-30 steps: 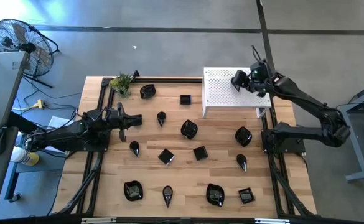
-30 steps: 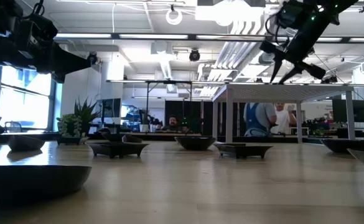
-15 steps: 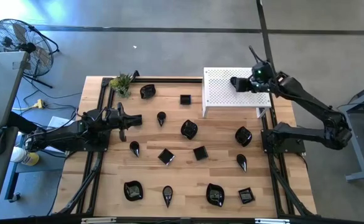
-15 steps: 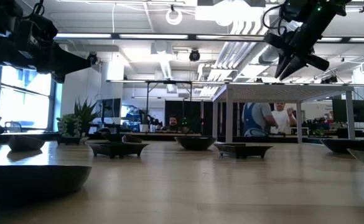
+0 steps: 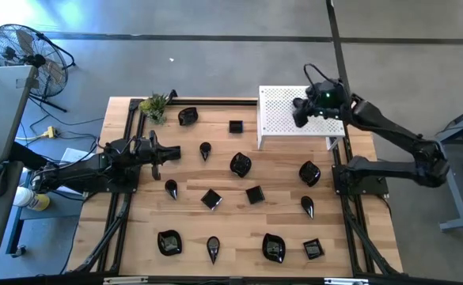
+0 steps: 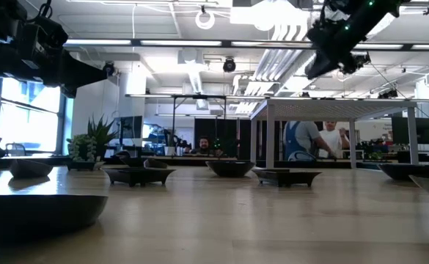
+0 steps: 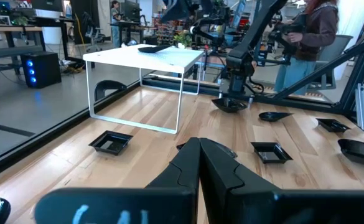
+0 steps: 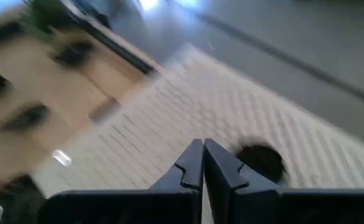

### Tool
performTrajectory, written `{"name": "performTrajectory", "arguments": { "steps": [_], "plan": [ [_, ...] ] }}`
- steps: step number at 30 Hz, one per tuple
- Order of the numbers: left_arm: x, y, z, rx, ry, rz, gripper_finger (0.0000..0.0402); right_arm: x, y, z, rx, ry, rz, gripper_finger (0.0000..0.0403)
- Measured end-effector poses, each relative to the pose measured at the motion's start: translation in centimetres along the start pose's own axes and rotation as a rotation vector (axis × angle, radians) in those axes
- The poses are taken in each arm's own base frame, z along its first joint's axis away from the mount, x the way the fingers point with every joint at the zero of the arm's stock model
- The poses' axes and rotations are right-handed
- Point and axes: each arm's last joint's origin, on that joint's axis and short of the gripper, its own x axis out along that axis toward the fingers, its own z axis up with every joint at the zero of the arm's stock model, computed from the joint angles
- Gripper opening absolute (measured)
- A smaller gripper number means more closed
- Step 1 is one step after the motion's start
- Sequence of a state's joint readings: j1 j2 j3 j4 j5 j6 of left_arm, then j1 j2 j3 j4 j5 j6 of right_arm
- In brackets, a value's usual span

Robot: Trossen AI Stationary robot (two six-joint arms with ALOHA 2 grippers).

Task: Pick & Place Mini shaped plates
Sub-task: Put the black leaf-shaped plate on the shelf

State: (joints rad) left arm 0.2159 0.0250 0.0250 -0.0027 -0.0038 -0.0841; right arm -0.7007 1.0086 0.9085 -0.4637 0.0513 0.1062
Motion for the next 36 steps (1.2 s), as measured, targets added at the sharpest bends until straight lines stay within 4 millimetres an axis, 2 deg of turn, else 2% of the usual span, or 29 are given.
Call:
{"name": "performTrajectory", "arguments": {
  "steps": [5,10,17,21,27,32,36],
  "plan": [
    [0.0,0.0,0.0,0.0,0.0,0.0,0.0001,1.4,2.8,-1.7,-0.108,-0.184,0.221,0.0001],
    [0.0,0.0,0.0,0.0,0.0,0.0,0.0001,1.0,5.0,-3.9,-0.257,-0.341,0.367,0.0],
    [0.0,0.0,0.0,0.0,0.0,0.0,0.0001,-0.7,6.2,-5.4,-0.312,-0.321,0.413,0.0],
    [0.0,0.0,0.0,0.0,0.0,0.0,0.0001,-1.7,6.8,-5.7,-0.26,-0.32,0.422,0.0007],
    [0.0,0.0,0.0,0.0,0.0,0.0,0.0001,-2.2,8.3,-6.9,-0.172,-0.215,0.493,0.0063],
    [0.0,0.0,0.0,0.0,0.0,0.0,0.0001,-3.8,9.9,-8.5,-0.12,0.005,0.56,0.0119],
    [0.0,0.0,0.0,0.0,0.0,0.0,0.0001,-5.4,10.8,-9.9,-0.006,0.184,0.508,0.0138]
  ]
}}
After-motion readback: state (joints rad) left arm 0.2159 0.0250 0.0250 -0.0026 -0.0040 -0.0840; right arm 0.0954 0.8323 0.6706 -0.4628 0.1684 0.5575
